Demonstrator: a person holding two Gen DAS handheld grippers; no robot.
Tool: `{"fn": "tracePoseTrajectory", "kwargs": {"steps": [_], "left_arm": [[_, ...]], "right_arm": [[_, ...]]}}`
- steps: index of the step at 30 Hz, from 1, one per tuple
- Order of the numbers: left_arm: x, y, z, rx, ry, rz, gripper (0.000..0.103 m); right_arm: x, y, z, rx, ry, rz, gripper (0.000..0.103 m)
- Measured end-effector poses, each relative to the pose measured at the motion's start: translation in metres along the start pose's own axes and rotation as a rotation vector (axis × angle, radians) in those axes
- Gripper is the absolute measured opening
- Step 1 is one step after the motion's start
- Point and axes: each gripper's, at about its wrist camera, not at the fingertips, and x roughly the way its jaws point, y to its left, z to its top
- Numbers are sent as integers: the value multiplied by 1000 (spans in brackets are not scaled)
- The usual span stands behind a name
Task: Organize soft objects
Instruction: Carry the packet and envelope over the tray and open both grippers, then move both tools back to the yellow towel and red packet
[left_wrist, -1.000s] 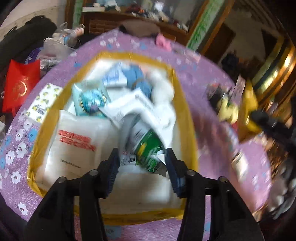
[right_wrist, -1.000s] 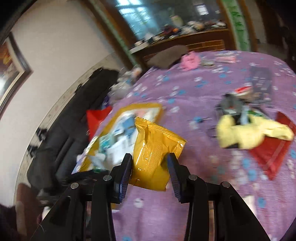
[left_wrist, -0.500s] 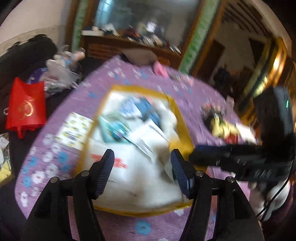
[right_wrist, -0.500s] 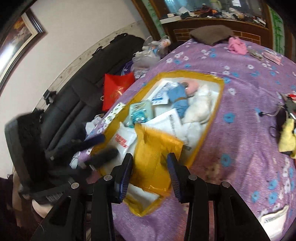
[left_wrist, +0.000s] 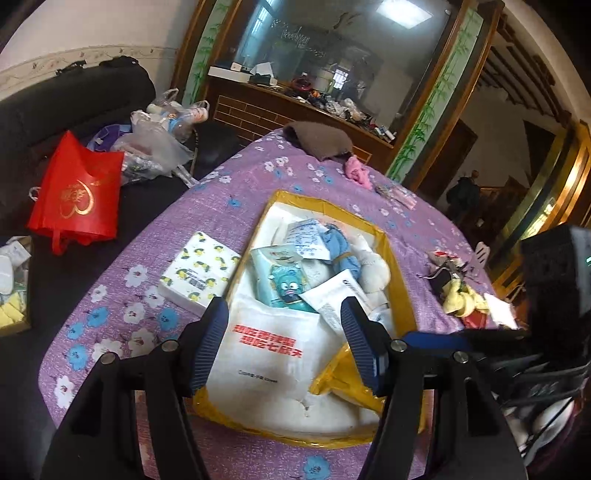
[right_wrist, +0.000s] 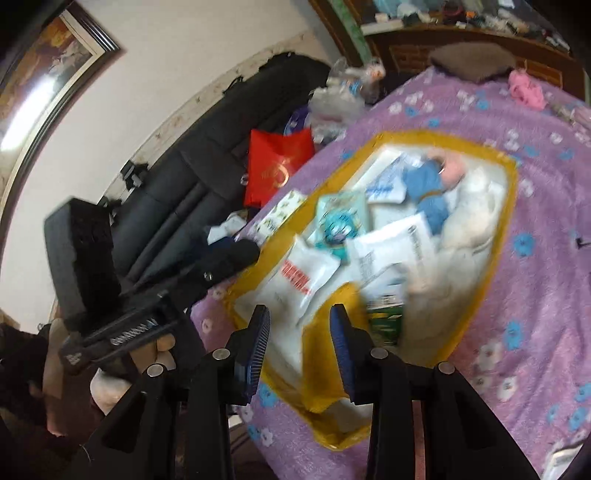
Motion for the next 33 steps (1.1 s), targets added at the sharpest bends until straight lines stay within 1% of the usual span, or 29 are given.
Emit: {"fn": "tracePoseTrajectory", "kwargs": {"steps": [1, 3, 5, 8, 10, 12, 15, 17, 20, 24, 26, 30, 33], "left_arm": [[0, 0, 0, 6, -5, 17, 62], [0, -2, -1, 17, -15, 46, 62], [1, -5, -2, 32, -24, 85, 62], [0, -13, -5, 74, -34, 132, 62], [-2, -20, -5, 108, -45, 166, 62], [-5, -29, -6, 149, -57, 209, 62], [-1, -42, -7, 201, -45, 246, 62], [1, -53, -9, 235, -33, 263, 62], [4, -74, -14, 298, -23, 277, 62], [7, -104, -22, 393, -10, 288, 62], [10, -117, -25, 433, -1, 297, 62], [15, -137, -29, 482, 23, 308, 62], [19, -151, -32, 514, 41, 312, 62]], "right_arm": [[-4, -2, -2, 4, -11, -5, 36], [-6, -5, -9, 20, -14, -19, 40], [3, -6, -14, 27, 15, -51, 41], [21, -1, -23, 17, 75, -30, 46], [29, 2, -26, 15, 103, 17, 46], [23, 2, -23, 13, 77, 33, 46], [4, -5, -19, 28, 18, 45, 47], [-13, -9, -20, 30, -30, 38, 50], [-42, -18, -26, 33, -99, -4, 57], [-82, -42, -51, 75, -170, -56, 64], [-99, -57, -63, 105, -196, -96, 64], [-131, -90, -89, 186, -240, -160, 64], [-164, -113, -108, 242, -275, -220, 64]]}}
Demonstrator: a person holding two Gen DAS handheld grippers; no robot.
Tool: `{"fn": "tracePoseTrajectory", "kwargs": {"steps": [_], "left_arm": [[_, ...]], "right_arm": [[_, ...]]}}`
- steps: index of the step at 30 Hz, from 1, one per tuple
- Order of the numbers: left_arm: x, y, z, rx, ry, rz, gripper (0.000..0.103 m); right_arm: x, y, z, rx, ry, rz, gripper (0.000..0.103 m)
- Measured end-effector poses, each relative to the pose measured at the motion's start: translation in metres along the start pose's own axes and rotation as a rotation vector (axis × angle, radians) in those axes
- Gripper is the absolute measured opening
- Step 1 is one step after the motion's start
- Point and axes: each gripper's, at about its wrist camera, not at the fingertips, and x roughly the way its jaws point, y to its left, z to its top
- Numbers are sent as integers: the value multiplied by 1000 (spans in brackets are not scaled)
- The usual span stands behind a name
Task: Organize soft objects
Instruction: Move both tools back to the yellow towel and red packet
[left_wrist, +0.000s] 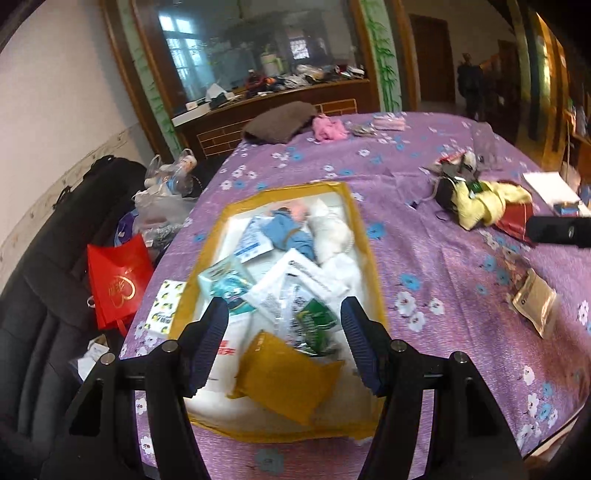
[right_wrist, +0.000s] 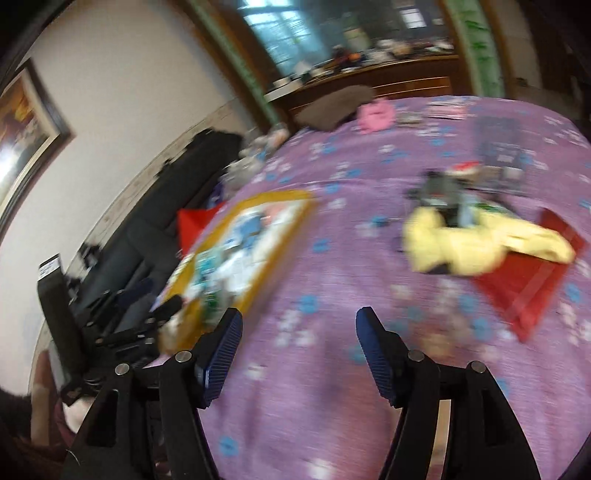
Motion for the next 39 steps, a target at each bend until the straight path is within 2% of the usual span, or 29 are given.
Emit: {"fn": "tracePoseTrajectory", "kwargs": {"steps": [7, 15, 22, 27, 31, 36, 39], "left_arm": [[-2, -36, 11, 79, 10, -7, 62], [1, -72, 22, 150, 23, -28, 62], [9, -91, 24, 172, 46, -56, 62], [10, -93, 25, 137, 47, -128, 62], [6, -99, 24, 146, 34, -169, 62], [5, -93, 26, 109, 21, -203, 62], [8, -86, 27, 70, 29, -226, 62]], "right_arm": [[-51, -65, -11, 110, -54, -82, 65], [-76, -107, -16, 191, -94, -131, 65], [-79, -138, -13, 251, -123, -169, 65], [-74, -163, 4, 319, -153, -213, 65], [-54, -168, 23, 336, -137, -216, 67], [-17, -139, 46, 231, -77, -176, 67], [8, -129, 61, 175, -63, -271, 67]]}}
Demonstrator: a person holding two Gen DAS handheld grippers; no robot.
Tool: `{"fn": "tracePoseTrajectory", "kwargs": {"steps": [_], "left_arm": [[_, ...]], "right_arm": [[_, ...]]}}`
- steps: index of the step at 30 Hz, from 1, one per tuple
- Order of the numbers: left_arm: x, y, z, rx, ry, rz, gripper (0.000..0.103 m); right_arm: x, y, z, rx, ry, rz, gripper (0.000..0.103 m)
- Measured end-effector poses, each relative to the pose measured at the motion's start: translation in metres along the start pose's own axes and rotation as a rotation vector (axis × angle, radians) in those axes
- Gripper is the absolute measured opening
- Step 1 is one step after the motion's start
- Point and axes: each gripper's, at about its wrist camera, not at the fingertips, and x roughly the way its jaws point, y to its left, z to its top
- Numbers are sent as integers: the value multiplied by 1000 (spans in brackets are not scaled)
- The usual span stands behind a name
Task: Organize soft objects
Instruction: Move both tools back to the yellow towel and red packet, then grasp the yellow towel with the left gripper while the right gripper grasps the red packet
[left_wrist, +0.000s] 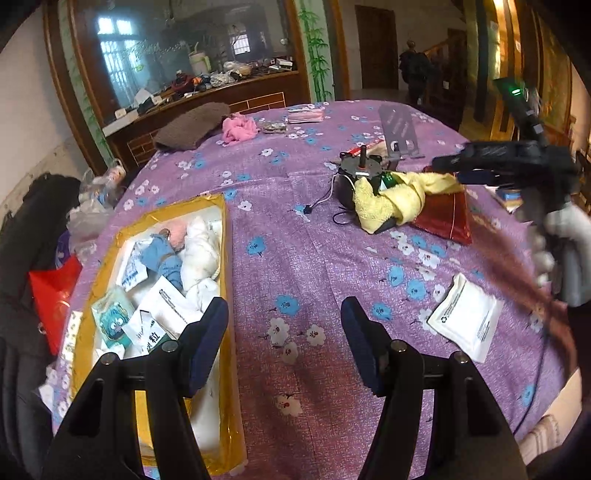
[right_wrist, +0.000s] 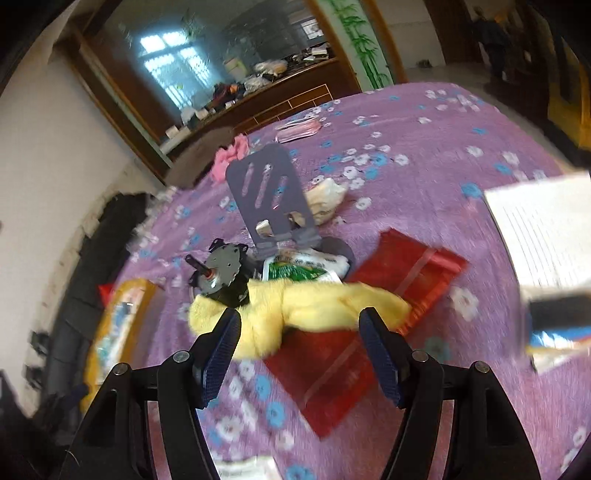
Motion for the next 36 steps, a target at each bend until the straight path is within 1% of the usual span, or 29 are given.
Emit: {"fn": "tracePoseTrajectory", "kwargs": {"steps": [1, 2, 3, 4, 5, 6, 7, 8, 9, 10, 11, 12, 13, 14, 15, 16, 17, 18, 20, 24, 26, 28, 29, 30, 32, 33, 34, 35, 36], "left_arm": [[0, 2, 0, -12, 2, -10, 62], [0, 5, -1, -21, 3, -18, 62], [-1, 7, -2, -27, 3, -23, 62], [-1, 9, -2, -32, 2, -25, 62], [-2, 11, -3, -35, -2, -29, 62], [-3, 13, -4, -37, -7, -38, 62], [-3, 15, -4, -41, -8, -48, 62], [-3, 16, -3, -45, -9, -57, 62], [-3, 17, -3, -48, -12, -68, 62], [-3, 17, -2, -52, -15, -85, 62], [-1, 16, -2, -54, -13, -101, 62], [1, 14, -1, -55, -7, -118, 62], [4, 12, -1, -56, 2, -136, 62], [6, 10, 0, -58, 10, -152, 62], [9, 8, 0, -63, 20, -170, 62], [12, 6, 1, -70, 28, -187, 62], [14, 5, 2, -76, 34, -197, 62], [16, 3, 3, -83, 39, -205, 62], [18, 0, 6, -97, 40, -221, 62], [22, -2, 11, -117, 45, -214, 62], [22, 2, 11, -145, 49, -220, 62], [22, 8, 11, -171, 48, -224, 62], [21, 12, 10, -183, 46, -219, 62], [21, 16, 10, -193, 44, -214, 62], [21, 24, 11, -214, 40, -206, 62], [22, 27, 11, -223, 41, -206, 62], [24, 29, 12, -235, 45, -211, 62], [25, 31, 13, -241, 50, -219, 62], [26, 30, 13, -242, 54, -227, 62]], "right_arm": [[11, 5, 3, -20, 8, -23, 67], [19, 8, 4, -27, 29, -23, 67], [28, 11, 3, -30, 68, 2, 67], [35, 16, -2, -34, 132, 97, 67], [34, 24, -6, -41, 166, 181, 67], [31, 32, -13, -44, 225, 308, 67], [25, 40, -20, -43, 299, 483, 67], [13, 46, -28, -56, 334, 630, 65], [-2, 50, -32, -86, 319, 681, 64], [-18, 51, -34, -116, 278, 672, 65], [-32, 45, -34, -121, 230, 622, 66], [-41, 38, -33, -116, 187, 545, 68], [-51, 26, -30, -112, 114, 388, 68], [-55, 18, -28, -110, 78, 277, 69], [-57, 8, -25, -104, 57, 164, 71], [-56, -1, -22, -91, 47, 63, 72], [-52, -12, -20, -60, 47, -5, 72], [-49, -20, -17, -27, 45, -24, 71], [-41, -27, -12, 12, 33, 0, 71], [-19, -5, 0, -89, 14, 19, 71], [9, -1, 7, -86, 50, 35, 71], [34, 5, 6, -71, 107, 100, 70], [49, 10, 4, -68, 147, 157, 70], [52, 16, 0, -72, 173, 218, 71], [49, 40, -14, -101, 254, 403, 73], [41, 49, -20, -118, 277, 477, 84], [28, 57, -25, -151, 290, 567, 86], [16, 60, -28, -171, 306, 656, 83], [4, 59, -29, -177, 306, 717, 77]]}}
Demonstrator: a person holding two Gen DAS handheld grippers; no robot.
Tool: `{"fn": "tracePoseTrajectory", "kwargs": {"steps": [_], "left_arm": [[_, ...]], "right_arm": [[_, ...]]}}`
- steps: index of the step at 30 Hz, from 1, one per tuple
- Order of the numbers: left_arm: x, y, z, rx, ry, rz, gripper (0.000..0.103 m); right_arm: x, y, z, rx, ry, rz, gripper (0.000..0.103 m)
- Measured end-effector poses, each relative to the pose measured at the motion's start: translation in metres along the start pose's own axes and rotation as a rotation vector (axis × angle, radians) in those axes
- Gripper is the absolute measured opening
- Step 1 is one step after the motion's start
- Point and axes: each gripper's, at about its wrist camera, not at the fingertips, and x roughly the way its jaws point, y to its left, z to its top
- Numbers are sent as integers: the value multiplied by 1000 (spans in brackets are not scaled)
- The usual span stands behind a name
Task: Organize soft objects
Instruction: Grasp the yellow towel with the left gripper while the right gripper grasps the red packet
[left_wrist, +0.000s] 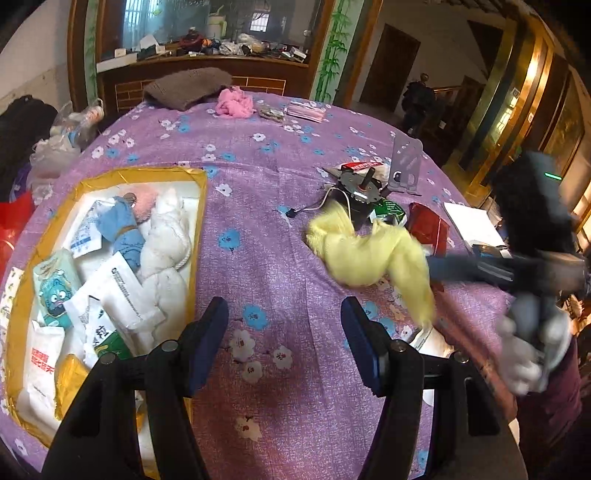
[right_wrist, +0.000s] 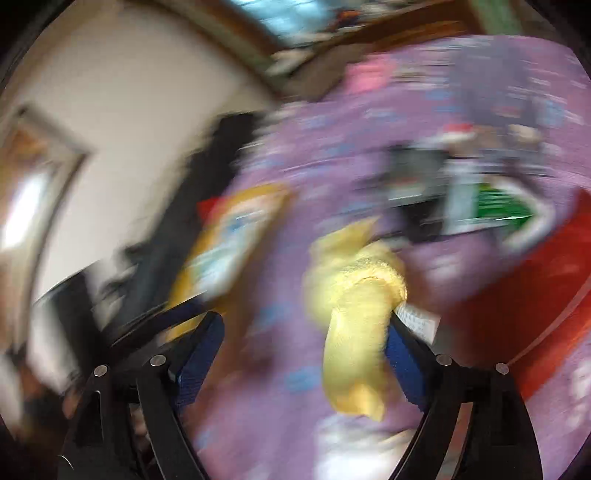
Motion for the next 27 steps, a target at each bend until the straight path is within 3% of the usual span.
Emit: {"fn": "tracePoseTrajectory", "kwargs": {"steps": [2, 5, 7, 11, 14, 16, 20, 22, 27], "left_arm": [[5, -4, 0, 16, 18, -1, 62], [19, -17, 0, 31, 58, -11, 62], [35, -29, 2, 43, 90, -26, 62], [60, -51, 6, 81, 130, -2, 62], [64, -68, 11, 126, 82, 3, 64], [70, -77, 15, 153, 64, 17, 83], [82, -87, 23, 156, 70, -6, 83], [86, -93, 23, 176, 71, -12, 83], [98, -104, 20, 176, 114, -91, 83]], "right_arm": [[-29, 4, -6, 9, -83, -105, 78], [-67, -12, -12, 78, -203, -430, 81], [-82, -35, -14, 169, -240, -532, 81], [-83, -56, -19, 274, -265, -647, 81], [-72, -65, -16, 349, -271, -676, 81], [-65, -69, -13, 381, -275, -690, 81], [-38, -84, 4, 411, -255, -722, 80], [-28, -88, 10, 415, -247, -750, 86], [-18, -92, 21, 406, -210, -811, 87]]}}
